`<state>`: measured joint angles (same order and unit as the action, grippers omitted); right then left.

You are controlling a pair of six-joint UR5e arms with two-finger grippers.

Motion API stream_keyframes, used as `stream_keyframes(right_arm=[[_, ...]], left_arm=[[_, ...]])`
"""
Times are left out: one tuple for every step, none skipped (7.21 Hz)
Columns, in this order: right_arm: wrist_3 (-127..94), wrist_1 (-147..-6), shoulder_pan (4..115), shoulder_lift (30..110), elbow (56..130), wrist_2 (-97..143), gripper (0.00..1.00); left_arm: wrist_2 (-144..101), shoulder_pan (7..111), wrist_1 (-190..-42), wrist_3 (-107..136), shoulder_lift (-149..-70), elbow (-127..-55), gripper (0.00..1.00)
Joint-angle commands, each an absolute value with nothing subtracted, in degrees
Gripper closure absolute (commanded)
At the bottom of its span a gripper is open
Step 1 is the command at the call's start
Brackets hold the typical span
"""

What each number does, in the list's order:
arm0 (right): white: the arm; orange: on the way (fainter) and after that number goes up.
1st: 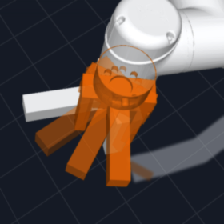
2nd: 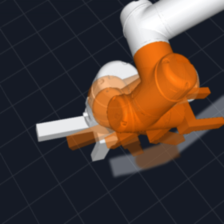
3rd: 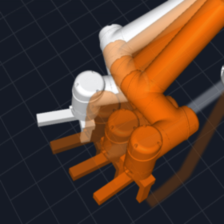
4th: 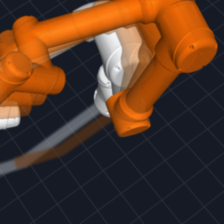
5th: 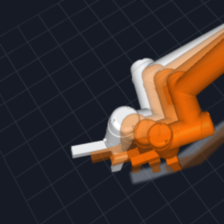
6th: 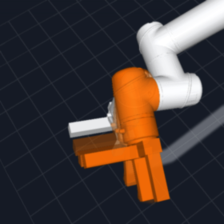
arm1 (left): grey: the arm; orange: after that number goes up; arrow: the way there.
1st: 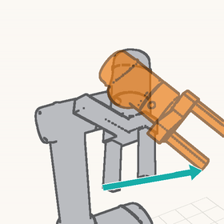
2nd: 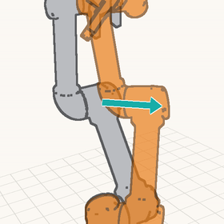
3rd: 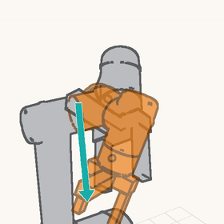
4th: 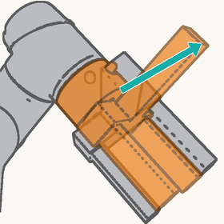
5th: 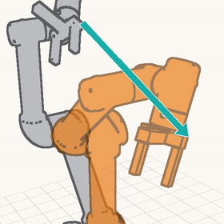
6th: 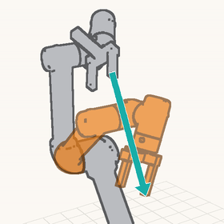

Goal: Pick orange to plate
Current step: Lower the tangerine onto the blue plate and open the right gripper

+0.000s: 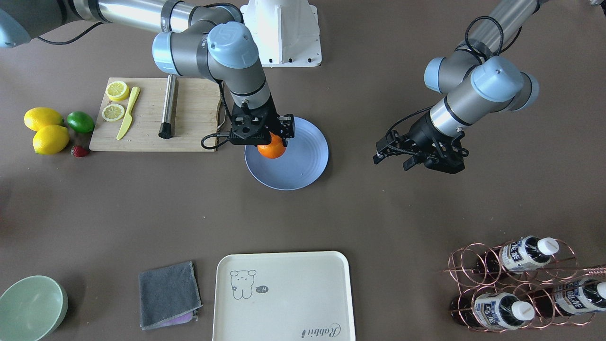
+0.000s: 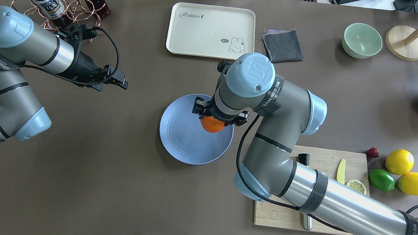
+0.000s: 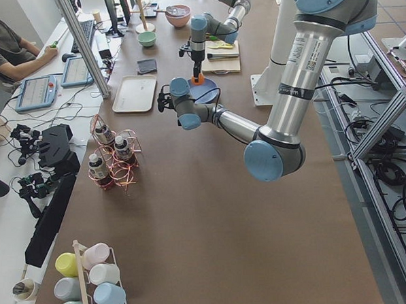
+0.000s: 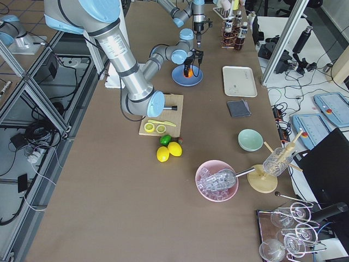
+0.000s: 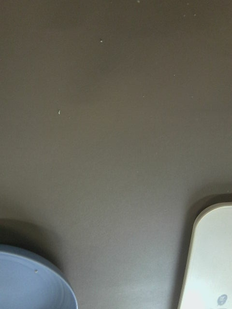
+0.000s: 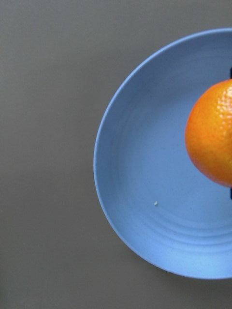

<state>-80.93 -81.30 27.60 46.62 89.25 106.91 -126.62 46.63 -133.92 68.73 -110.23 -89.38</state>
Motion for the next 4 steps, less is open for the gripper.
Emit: stream_keyframes(right_arm=[[-81.65,-81.12,24.87,43.77,84.56,103.71,1.00],[-81.56,-81.12,24.87,44.03,84.46,103.71,1.00],[-81.56,-81.21,24.87,44.03,84.46,103.71,1.00],[-81.56,-81.21,24.87,44.29,84.11,103.71,1.00]], left_arm=[[-126.65,46.85,-134.30,68.55,-109.16,-89.38,0.03],[-126.65,46.85,-134.30,68.55,-108.90,-89.56,0.03],[-126.65,46.85,-134.30,68.55,-108.81,-89.65,0.03],[-126.65,46.85,-134.38,68.55,-108.37,-89.91,0.03]])
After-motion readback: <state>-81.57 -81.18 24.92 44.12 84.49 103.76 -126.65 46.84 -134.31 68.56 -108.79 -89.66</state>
